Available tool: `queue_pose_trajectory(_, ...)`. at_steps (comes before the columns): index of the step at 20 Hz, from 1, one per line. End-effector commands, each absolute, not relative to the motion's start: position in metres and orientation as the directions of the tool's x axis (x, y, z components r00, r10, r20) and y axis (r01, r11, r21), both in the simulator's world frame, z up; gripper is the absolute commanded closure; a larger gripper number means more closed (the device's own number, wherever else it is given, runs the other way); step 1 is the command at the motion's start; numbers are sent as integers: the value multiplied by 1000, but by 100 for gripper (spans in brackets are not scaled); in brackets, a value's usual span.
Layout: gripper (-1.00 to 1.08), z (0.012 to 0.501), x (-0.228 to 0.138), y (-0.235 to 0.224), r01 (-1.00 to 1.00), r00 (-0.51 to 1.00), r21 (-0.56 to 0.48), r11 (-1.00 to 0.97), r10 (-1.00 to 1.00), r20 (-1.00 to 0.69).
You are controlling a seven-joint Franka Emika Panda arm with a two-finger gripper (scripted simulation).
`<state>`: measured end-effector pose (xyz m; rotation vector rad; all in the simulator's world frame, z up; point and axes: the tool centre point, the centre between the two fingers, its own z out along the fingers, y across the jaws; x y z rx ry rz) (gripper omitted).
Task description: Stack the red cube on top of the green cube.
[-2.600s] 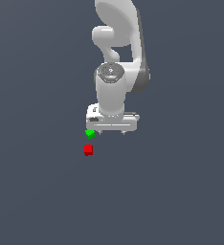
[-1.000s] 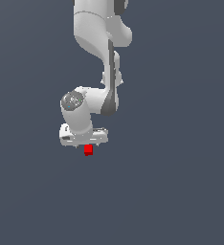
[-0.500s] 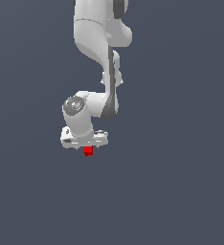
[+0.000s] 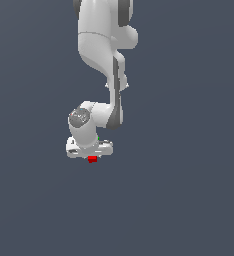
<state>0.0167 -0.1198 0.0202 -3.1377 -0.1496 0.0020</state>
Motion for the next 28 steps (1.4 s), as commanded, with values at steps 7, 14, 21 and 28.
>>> queue_pose_trajectory(7, 108, 20, 17, -120, 95, 995, 0, -995, 95, 0)
queue_pose_trajectory(14, 108, 25, 17, -120, 95, 996, 0, -996, 95, 0)
queue_pose_trajectory(21, 108, 58, 16, -120, 95, 996, 0, -996, 95, 0)
queue_pose_trajectory(28, 108, 104, 16, -120, 95, 995, 0, -995, 95, 0)
